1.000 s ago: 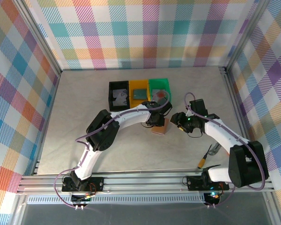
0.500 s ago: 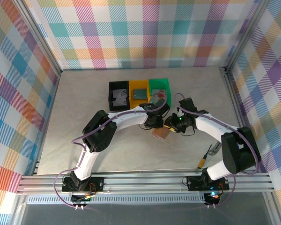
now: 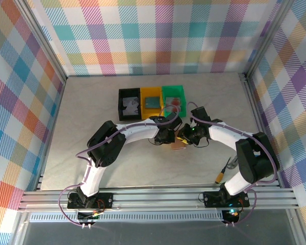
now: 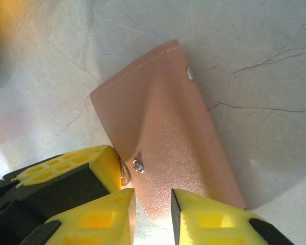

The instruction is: Take the credit cards out of the card holder

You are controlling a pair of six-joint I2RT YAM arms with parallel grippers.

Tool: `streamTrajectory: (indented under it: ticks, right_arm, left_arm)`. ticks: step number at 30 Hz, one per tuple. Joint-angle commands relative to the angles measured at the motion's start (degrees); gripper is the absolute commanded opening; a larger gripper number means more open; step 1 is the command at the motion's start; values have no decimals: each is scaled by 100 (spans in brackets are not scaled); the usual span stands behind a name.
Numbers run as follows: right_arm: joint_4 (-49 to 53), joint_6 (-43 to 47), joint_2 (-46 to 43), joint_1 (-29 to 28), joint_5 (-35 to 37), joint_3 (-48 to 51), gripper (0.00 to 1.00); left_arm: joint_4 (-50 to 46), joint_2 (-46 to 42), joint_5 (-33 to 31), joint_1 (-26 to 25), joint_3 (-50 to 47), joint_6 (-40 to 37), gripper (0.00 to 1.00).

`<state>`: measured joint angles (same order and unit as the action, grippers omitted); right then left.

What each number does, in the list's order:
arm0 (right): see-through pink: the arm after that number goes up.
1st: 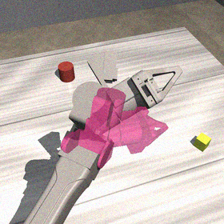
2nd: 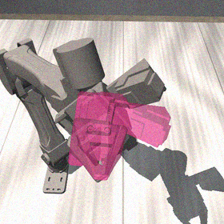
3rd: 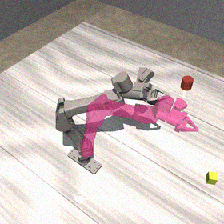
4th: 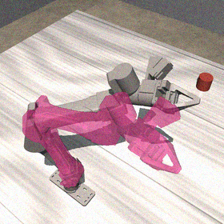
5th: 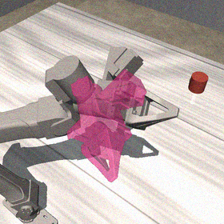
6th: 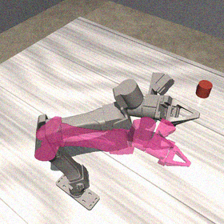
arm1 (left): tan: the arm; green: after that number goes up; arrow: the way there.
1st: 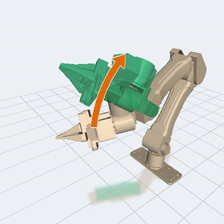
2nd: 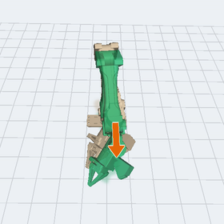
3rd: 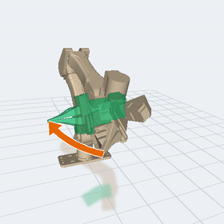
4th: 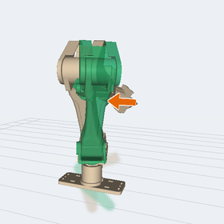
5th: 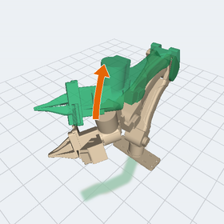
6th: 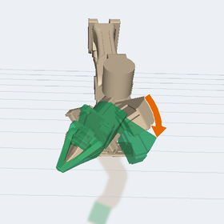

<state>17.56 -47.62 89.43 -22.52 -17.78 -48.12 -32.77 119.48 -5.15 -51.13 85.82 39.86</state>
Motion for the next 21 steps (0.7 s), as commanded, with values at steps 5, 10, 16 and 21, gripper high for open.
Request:
streamTrajectory:
  ticks: [5, 10, 16, 21]
  right_arm:
    - [34, 42, -15, -6, 89, -68, 27]
    - [-35, 95, 34, -2, -81, -86, 27]
    - [-9, 196, 9, -6, -256, -108, 28]
    - [-2, 292, -57, -6, -344, -101, 28]
  left_arm:
    - [-14, -637, -59, -115, -621, 175, 26]
    - [199, -984, -190, -111, -931, 224, 49]
    - [349, -1331, -319, -116, -1071, 236, 61]
    - [447, -1670, -474, -107, -1231, 309, 63]
